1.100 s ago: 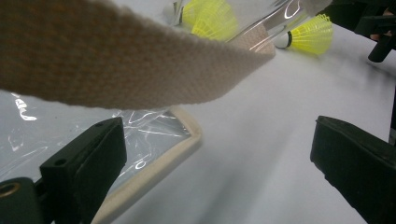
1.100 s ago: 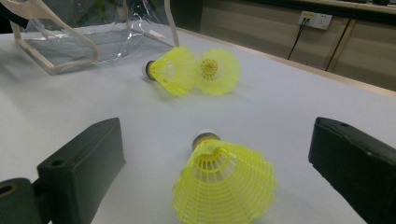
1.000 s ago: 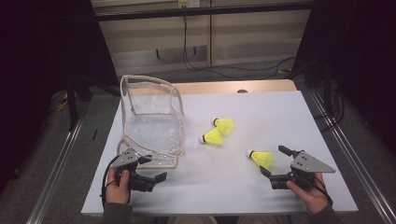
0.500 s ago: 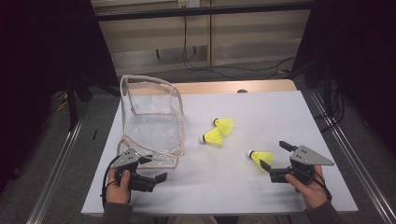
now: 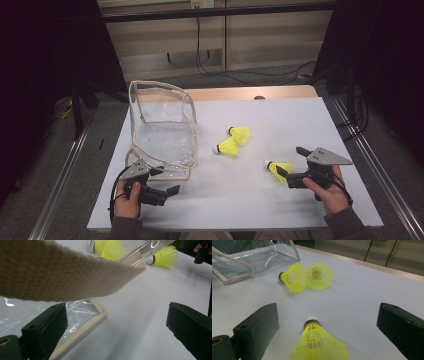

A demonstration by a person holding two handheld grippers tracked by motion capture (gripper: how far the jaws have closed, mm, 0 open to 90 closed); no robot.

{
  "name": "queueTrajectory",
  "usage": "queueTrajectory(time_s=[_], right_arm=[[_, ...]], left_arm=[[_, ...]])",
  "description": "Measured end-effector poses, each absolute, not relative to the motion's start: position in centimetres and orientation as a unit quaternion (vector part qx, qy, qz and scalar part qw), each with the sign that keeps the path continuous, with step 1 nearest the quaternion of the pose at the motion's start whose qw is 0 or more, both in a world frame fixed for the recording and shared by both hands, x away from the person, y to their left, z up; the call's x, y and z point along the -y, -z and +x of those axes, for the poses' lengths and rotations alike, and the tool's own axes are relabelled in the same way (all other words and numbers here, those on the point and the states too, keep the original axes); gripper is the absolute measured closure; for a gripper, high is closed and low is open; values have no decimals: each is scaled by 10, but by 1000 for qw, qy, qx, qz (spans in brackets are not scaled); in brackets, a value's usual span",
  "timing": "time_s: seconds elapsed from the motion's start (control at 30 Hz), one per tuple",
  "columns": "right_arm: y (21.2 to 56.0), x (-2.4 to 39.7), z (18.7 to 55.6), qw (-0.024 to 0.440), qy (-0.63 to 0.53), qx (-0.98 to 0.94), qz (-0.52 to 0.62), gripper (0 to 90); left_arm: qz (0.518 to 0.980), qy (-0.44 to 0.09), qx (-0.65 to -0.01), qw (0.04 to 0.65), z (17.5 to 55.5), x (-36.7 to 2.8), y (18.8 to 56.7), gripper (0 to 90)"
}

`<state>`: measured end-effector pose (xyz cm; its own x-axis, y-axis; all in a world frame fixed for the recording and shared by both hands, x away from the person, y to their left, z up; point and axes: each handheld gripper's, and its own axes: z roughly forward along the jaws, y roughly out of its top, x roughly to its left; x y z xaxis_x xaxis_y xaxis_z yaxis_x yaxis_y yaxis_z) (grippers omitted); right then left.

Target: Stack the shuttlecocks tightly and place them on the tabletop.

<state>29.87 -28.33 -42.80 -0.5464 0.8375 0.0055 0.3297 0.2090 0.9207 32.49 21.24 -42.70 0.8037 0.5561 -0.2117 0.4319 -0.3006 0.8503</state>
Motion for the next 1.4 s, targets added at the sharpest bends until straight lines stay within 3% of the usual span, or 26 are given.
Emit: queueTrajectory(time_s=[1.4], right_arm=[[399,244,350,256,-457,-748,407,51]], left_arm=[[806,-60,-303,505,324,-212,428,37]])
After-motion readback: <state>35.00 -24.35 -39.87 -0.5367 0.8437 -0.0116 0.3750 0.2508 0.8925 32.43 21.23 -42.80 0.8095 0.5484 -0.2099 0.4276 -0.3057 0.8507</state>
